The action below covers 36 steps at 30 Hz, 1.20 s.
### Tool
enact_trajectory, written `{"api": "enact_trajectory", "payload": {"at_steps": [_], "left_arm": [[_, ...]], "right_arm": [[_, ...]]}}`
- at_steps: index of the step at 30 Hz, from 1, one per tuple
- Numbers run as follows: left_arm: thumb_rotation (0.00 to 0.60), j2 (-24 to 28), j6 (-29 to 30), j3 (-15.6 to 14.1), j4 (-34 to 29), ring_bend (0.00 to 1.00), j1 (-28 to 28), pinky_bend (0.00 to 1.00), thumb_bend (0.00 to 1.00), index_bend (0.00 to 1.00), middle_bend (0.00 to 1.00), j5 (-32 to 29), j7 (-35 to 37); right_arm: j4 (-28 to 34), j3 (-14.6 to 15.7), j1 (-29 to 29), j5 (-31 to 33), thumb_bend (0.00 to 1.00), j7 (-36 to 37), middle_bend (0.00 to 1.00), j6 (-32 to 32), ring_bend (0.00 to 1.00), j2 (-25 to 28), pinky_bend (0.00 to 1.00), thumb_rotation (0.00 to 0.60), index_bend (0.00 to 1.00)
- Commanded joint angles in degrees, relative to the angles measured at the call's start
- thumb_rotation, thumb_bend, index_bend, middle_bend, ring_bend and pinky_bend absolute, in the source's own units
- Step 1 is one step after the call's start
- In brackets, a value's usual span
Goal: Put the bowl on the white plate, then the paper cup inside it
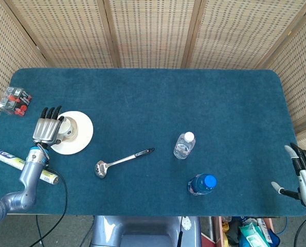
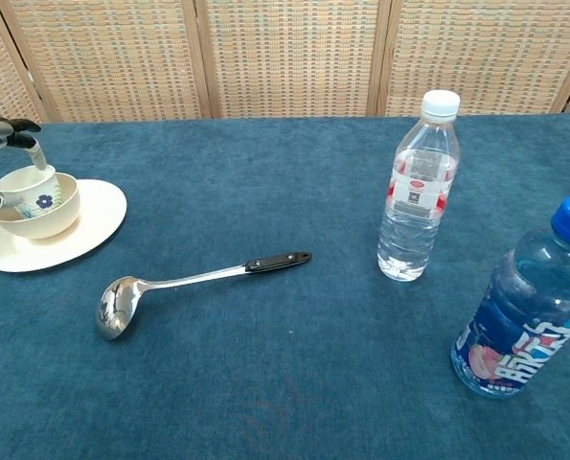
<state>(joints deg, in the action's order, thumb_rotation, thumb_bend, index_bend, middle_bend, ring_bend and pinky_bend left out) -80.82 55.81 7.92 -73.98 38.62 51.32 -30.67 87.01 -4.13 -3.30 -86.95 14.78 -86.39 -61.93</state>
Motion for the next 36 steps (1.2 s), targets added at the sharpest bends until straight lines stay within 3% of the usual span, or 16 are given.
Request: {"api": "enact_trajectory", "payload": {"at_steps": [1,9,14,19,27,36], "left_arm": [[0.6,1.9,0.6,0.4,-2.4,0.0,-0.6,0.0,0.27,0.22,0.0,1.1,1.6],[0.6,9.6,7.1,2.5,-14.2,0.0,-4.5,0.0,0.25,0.17,0.0,9.2,12.4],[0.6,16.0,12.2,0.2,-23.6,0.0,-8.9,0.0,0.22,0.06,0.0,17.1,16.8],[0.6,18.5,20.9,-3.7,-29.3,0.0,-14.3,0.0,0.2,0.01,0.0,26.2,15.5],[0.6,16.7,31.7,-10.4,-29.8,0.0,-23.3,0.0,0.19,0.0,0.0,36.5,13.1],[0.6,11.5,37.2,-13.8,-24.5,0.0,-29.6,0.0,0.19,0.0,0.0,41.9,12.8]], "right_arm": [[0.0,0.0,0.0,0.0,0.14,0.0,0.0,0.0,0.0,0.0,0.0,0.6,0.01],[0.0,0.0,0.1,-0.1,0.14,0.3,0.0,-0.4,0.0,0.1,0.0,0.6,0.01],[-0.1,-0.1,0.3,-0.1,0.14,0.4,0.0,-0.8,0.0,0.1,0.0,0.6,0.01],[0.0,-0.2,0.4,-0.4,0.14,-0.2,0.0,-1.3,0.0,-0.1,0.0,0.6,0.01],[-0.1,-0.4,0.6,-0.8,0.14,-1.4,0.0,-2.5,0.0,-0.7,0.0,0.6,0.01],[-0.7,-0.8,0.8,-1.5,0.14,-2.5,0.0,-4.1,0.0,-1.7,0.0,0.6,0.01]]}}
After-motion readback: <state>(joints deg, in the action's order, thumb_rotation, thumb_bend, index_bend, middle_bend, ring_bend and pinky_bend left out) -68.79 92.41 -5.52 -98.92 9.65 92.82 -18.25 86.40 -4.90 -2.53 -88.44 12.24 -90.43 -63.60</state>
